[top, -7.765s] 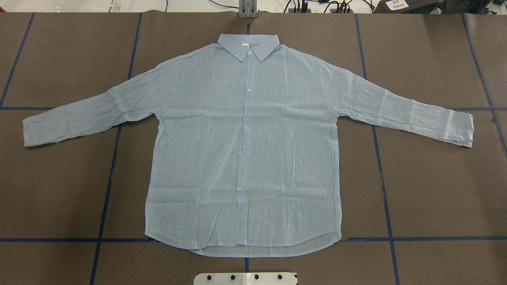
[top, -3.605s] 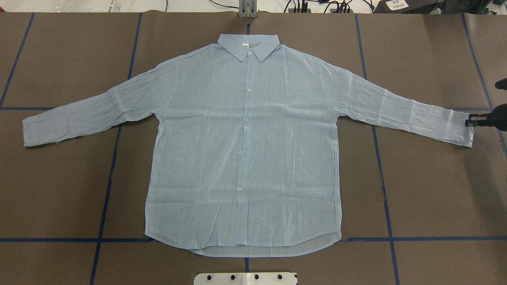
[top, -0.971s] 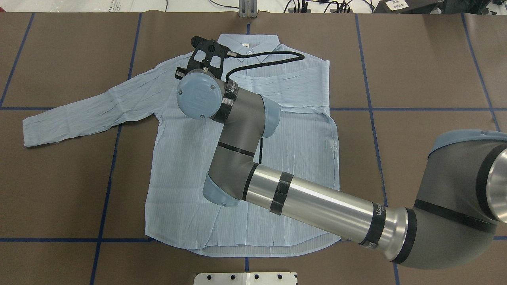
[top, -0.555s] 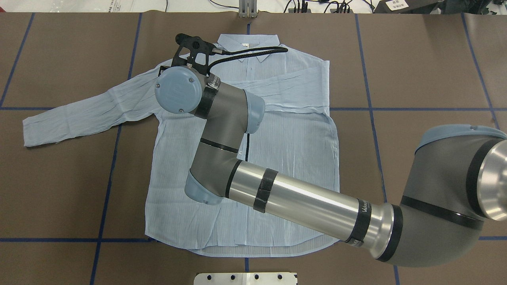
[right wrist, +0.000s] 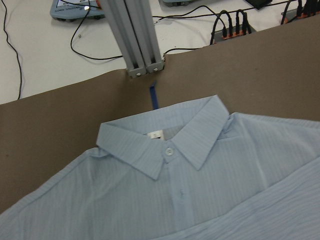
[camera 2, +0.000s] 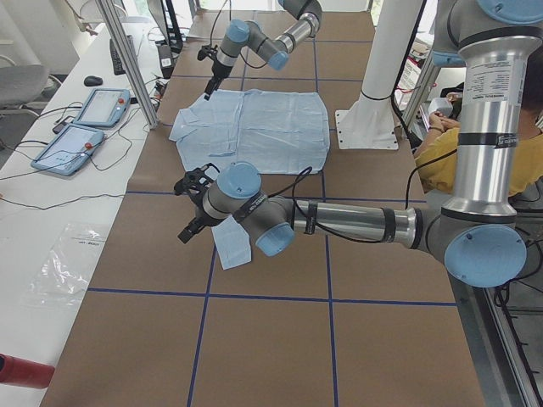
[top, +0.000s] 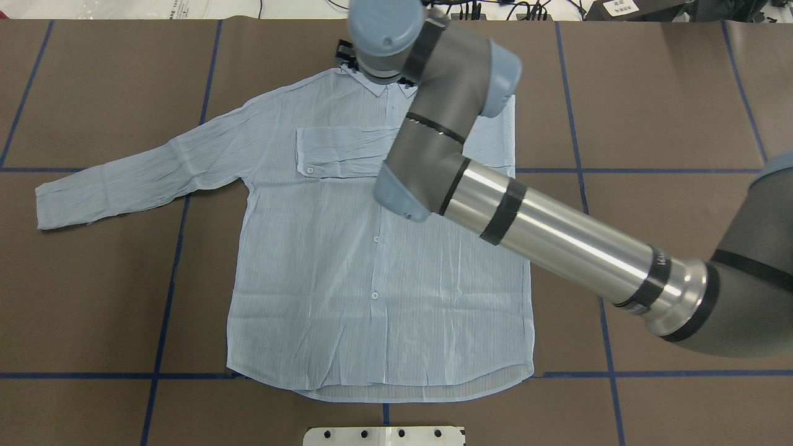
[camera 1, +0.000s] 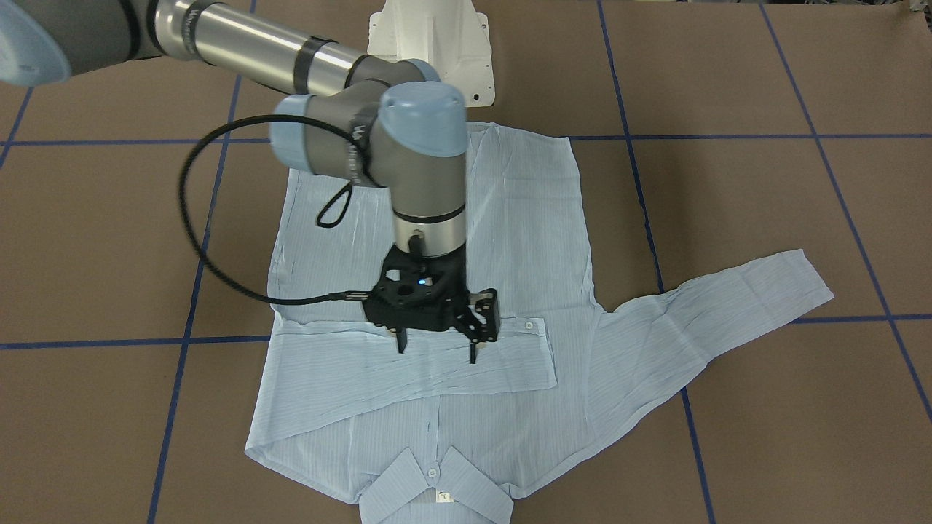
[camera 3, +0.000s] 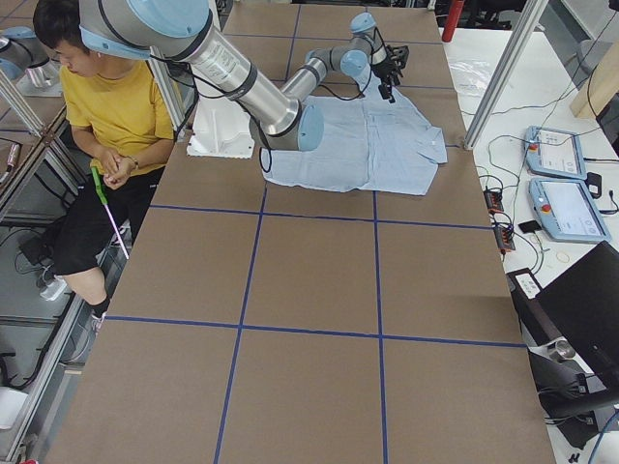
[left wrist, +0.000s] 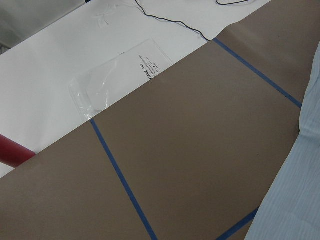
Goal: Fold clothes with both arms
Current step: 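Fold the held sleeve across the shirt chest with the right gripper, release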
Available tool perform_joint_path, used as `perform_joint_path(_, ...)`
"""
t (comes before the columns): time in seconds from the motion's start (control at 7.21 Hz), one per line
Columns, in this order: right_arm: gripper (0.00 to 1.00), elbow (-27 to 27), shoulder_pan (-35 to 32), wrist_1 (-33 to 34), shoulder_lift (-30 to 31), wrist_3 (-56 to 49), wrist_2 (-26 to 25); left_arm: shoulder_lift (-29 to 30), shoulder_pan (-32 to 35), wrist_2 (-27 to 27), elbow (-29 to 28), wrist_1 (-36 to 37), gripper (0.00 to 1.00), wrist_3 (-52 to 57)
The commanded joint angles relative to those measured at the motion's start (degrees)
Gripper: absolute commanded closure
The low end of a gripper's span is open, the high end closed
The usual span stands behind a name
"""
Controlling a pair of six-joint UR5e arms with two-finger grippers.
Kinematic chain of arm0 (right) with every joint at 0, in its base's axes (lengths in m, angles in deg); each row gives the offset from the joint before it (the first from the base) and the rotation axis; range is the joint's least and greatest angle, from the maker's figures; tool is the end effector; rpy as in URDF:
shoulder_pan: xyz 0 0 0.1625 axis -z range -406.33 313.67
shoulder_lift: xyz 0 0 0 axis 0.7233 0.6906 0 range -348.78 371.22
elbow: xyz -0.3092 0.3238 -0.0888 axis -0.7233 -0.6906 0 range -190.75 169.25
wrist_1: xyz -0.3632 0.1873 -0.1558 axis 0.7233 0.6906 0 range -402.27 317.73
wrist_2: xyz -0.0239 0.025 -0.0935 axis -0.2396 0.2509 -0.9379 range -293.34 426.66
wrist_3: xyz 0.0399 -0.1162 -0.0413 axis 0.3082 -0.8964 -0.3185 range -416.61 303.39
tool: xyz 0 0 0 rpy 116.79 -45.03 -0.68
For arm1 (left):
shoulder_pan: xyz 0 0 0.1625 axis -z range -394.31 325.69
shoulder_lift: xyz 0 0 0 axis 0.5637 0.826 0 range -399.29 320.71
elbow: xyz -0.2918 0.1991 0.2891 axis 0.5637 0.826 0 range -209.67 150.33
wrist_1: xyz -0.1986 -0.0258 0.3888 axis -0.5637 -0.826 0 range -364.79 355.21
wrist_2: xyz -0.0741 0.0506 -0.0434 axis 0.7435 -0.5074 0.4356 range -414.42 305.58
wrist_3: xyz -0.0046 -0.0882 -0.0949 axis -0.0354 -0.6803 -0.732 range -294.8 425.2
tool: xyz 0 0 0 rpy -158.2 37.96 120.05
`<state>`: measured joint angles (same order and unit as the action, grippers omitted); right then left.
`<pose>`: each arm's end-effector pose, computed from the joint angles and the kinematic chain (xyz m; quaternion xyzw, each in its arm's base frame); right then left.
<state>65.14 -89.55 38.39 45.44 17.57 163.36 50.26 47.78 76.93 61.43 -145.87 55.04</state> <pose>-0.5394 -0.6692 0.1458 0.1660 -0.4000 0.1890 0.8813 0.0287 -0.5524 0.5962 0.3533 0.3778 0.1375 0.8447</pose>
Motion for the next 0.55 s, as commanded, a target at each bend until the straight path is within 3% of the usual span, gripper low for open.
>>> perform_joint_path(0.0, 0.00, 18.0, -12.6, 7.0, 15.2, -16.0, 14.8, -3.8, -6.8, -3.8, -6.6, -20.5, 0.00, -17.7)
perform_joint_path(0.42, 0.00, 23.9, -28.2, 6.1, 32.7, -41.7, 28.8, -7.1, -13.6, -7.2, -6.9, -22.9, 0.01, -25.3)
